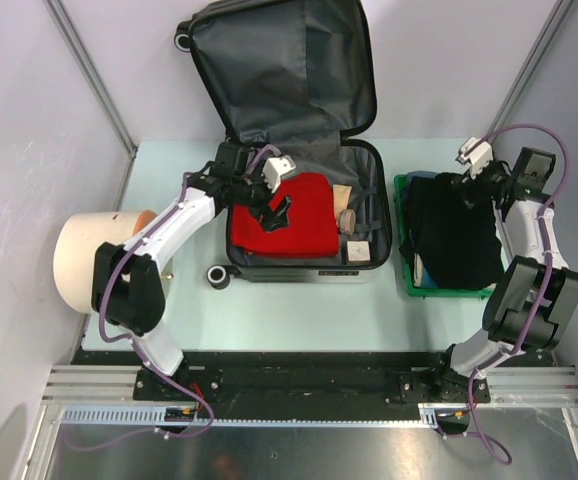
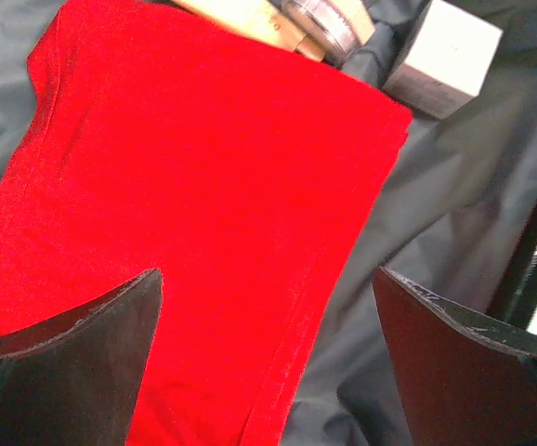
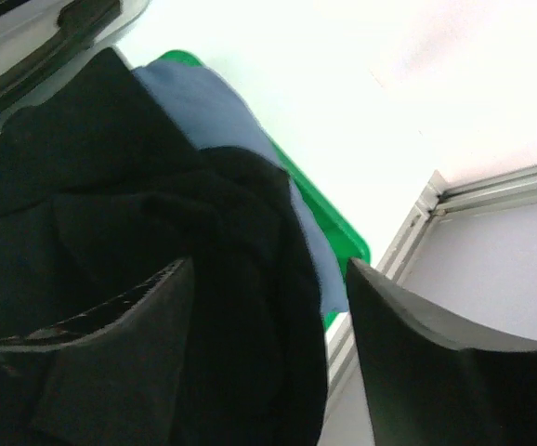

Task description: Open, take out, and arrange the luggage

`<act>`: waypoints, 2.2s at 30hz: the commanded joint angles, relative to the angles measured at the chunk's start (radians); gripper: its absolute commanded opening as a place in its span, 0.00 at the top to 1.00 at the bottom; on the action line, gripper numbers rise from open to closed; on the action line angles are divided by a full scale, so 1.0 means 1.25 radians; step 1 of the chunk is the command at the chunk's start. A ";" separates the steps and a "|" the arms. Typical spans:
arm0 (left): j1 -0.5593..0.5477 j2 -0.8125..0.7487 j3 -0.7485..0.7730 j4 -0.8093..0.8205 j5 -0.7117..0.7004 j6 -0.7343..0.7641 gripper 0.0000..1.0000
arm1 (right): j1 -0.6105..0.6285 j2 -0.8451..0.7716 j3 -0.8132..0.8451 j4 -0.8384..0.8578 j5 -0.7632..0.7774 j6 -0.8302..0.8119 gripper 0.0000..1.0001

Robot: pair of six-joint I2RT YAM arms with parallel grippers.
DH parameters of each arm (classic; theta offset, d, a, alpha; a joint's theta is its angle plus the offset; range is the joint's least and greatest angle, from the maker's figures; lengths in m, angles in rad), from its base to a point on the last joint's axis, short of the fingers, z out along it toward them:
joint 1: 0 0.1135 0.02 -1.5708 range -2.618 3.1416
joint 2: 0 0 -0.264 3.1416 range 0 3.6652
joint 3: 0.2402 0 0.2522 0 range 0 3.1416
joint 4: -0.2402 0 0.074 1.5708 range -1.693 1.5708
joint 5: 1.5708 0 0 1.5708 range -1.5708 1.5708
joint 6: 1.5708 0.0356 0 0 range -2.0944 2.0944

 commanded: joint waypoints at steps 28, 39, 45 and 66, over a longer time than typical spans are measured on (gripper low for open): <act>-0.126 0.163 0.023 -0.066 -0.286 0.371 0.11 | 0.010 0.065 0.085 -0.257 0.068 0.459 0.34; -0.133 0.230 0.326 -0.066 -0.343 -0.468 0.11 | 0.064 -0.102 0.087 -0.170 0.081 0.619 0.17; -0.157 0.323 0.412 -0.067 -0.453 -0.608 0.12 | 0.109 -0.138 0.089 -0.108 0.181 0.681 0.00; -0.228 0.509 0.506 -0.066 -0.579 -0.688 0.19 | 0.230 -0.107 0.084 -0.090 0.327 0.758 0.00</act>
